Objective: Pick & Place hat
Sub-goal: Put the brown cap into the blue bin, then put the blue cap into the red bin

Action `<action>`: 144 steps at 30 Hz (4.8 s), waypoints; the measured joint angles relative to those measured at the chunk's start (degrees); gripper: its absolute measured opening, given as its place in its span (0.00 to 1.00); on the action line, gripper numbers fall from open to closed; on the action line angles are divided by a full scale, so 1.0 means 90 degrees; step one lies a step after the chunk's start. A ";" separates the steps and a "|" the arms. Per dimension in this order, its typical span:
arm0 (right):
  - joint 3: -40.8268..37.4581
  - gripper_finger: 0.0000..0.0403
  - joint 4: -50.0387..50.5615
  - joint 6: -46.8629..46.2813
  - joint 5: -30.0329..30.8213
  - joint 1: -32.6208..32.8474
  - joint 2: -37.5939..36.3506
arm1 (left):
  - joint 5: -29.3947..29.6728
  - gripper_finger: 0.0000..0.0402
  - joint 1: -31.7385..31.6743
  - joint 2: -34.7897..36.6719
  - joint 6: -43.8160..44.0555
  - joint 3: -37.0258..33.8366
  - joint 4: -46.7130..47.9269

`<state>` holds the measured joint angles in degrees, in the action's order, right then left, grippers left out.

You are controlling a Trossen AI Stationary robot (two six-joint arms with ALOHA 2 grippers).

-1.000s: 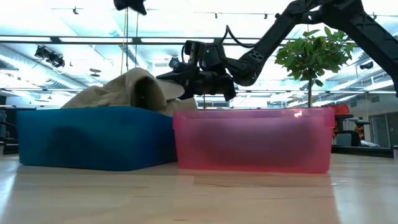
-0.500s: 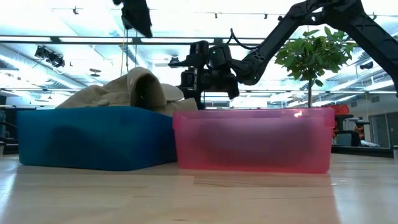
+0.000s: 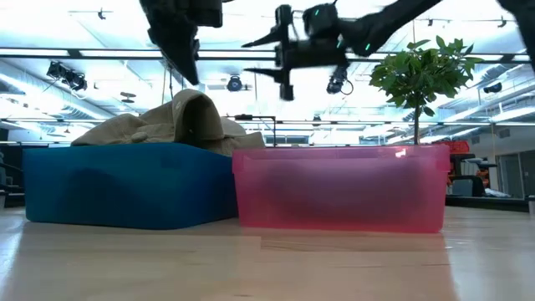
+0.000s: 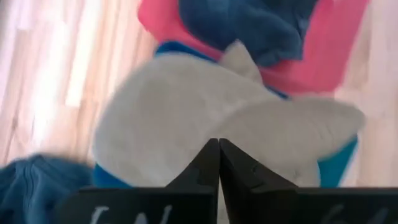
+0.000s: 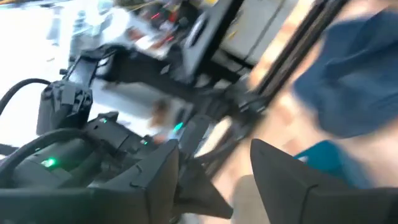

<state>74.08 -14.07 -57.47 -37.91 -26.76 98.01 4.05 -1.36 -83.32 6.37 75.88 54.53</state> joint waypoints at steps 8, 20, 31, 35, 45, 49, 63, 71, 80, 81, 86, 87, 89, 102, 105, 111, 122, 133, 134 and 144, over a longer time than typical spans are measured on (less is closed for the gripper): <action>-0.0002 0.44 0.2118 0.1149 0.1730 0.0203 -0.1460 | -0.0940 0.01 -0.0322 -0.0125 -0.0054 -0.1344 -0.1657; 0.0000 0.41 0.2743 0.1276 0.2878 0.0567 -0.2080 | -0.1345 0.01 -0.0253 -0.0564 0.0675 -0.3570 -0.3881; -0.0002 0.41 0.2856 0.1274 0.3166 0.0607 -0.2061 | -0.0639 0.01 -0.0275 -0.0170 0.0653 -0.2053 -0.2669; -0.0001 0.41 0.2857 0.1310 0.3170 0.0604 -0.2061 | -0.0660 0.01 -0.0269 -0.0171 0.0654 -0.1247 -0.1929; -0.0002 0.41 0.2852 0.1440 0.3279 0.0597 -0.2059 | 0.0848 0.01 -0.0450 -0.0149 0.0837 -0.0249 0.0943; 0.0000 0.41 0.2852 0.1497 0.3335 0.0566 -0.2058 | 0.1044 0.03 -0.0783 -0.0110 0.0438 -0.0248 0.1687; -0.0002 0.41 0.2849 0.1631 0.3272 0.0436 -0.2056 | 0.0806 0.13 -0.2360 -0.0076 0.0270 -0.0243 0.1879; -0.0001 0.41 0.2849 0.1543 0.3267 0.0436 -0.2056 | 0.0454 0.41 -0.3035 -0.0076 0.0826 -0.0288 0.1728; -0.0002 0.41 0.2846 0.1438 0.3228 0.0437 -0.2056 | -0.0157 0.52 -0.3112 -0.0074 -0.0127 -0.1267 0.1293; -0.0002 0.41 0.2845 0.1437 0.3192 0.0437 -0.2056 | -0.0166 0.52 -0.3112 -0.0074 -0.0223 -0.1384 0.1309; -0.0002 0.41 0.2847 0.1437 0.3114 0.0442 -0.2056 | -0.0032 0.49 -0.3117 -0.0074 -0.0820 -0.2027 0.1068; -0.0002 0.41 0.2847 0.1437 0.3111 0.0442 -0.2056 | 0.0028 0.48 -0.3117 -0.0074 -0.0942 -0.2142 0.0977; -0.0002 0.41 0.2847 0.1390 0.3111 0.0442 -0.2056 | 0.0074 0.48 -0.3117 -0.0075 -0.1082 -0.2298 0.0798; -0.0002 0.41 0.2847 0.1291 0.3114 0.0442 -0.2056 | 0.0674 0.47 -0.3156 -0.0122 -0.1336 -0.2353 0.0084; -0.0002 0.41 0.2847 0.1291 0.3114 0.0442 -0.2056 | 0.0666 0.47 -0.3158 -0.0204 -0.1292 -0.2348 0.0074; -0.0001 0.41 0.2849 0.1322 0.3157 0.0442 -0.2047 | 0.0736 0.47 -0.3158 -0.0734 -0.1356 -0.2351 0.0091; 0.0000 0.41 0.2830 0.1372 0.3165 0.0442 -0.2032 | 0.1146 0.22 -0.3153 -0.1649 -0.1877 -0.2348 -0.0044; -0.0002 0.41 0.2830 0.1557 0.3172 0.0440 -0.2032 | 0.1074 0.03 -0.3158 -0.1269 -0.1558 -0.2125 0.0799; -0.0001 0.41 0.2830 0.1546 0.3172 0.0434 -0.2032 | 0.1072 0.03 -0.3158 -0.1146 -0.1491 -0.2070 0.0886; -0.0001 0.41 0.1714 0.1603 0.3350 0.0508 -0.2034 | 0.0305 0.03 -0.3158 0.0768 0.0242 -0.0953 0.1196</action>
<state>74.07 1.35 -43.04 -7.76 -22.19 79.70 6.80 -29.78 -76.41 8.55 67.30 65.29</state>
